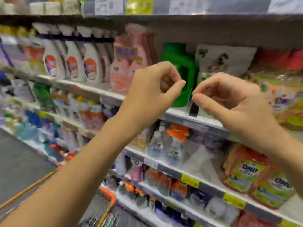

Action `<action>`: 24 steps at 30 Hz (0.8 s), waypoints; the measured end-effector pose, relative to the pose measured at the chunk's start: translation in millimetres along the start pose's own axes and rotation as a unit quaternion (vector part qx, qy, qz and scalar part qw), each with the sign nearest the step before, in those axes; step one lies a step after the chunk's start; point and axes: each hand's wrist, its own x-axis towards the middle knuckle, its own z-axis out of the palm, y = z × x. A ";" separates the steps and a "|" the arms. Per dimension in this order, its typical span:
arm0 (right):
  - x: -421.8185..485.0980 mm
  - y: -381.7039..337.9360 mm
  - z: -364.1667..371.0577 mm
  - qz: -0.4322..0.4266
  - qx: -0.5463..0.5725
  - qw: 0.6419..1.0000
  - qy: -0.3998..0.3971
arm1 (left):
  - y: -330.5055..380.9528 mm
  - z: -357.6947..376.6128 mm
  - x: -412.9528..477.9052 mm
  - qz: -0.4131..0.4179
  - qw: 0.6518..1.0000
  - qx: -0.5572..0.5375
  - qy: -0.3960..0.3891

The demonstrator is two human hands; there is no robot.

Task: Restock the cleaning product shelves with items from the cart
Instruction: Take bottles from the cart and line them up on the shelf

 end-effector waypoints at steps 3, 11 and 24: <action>-20.5 13.1 79.2 0.035 0.084 0.989 -0.114 | -49.0 -21.8 -64.6 -0.098 0.995 0.029 -0.001; -57.1 30.0 308.6 0.081 0.202 0.899 -0.379 | -164.8 -96.7 -230.3 -0.343 0.931 0.118 0.034; -167.7 115.7 590.4 -0.065 -0.195 0.589 -0.781 | -337.6 -70.8 -469.7 -0.617 0.766 0.103 -0.146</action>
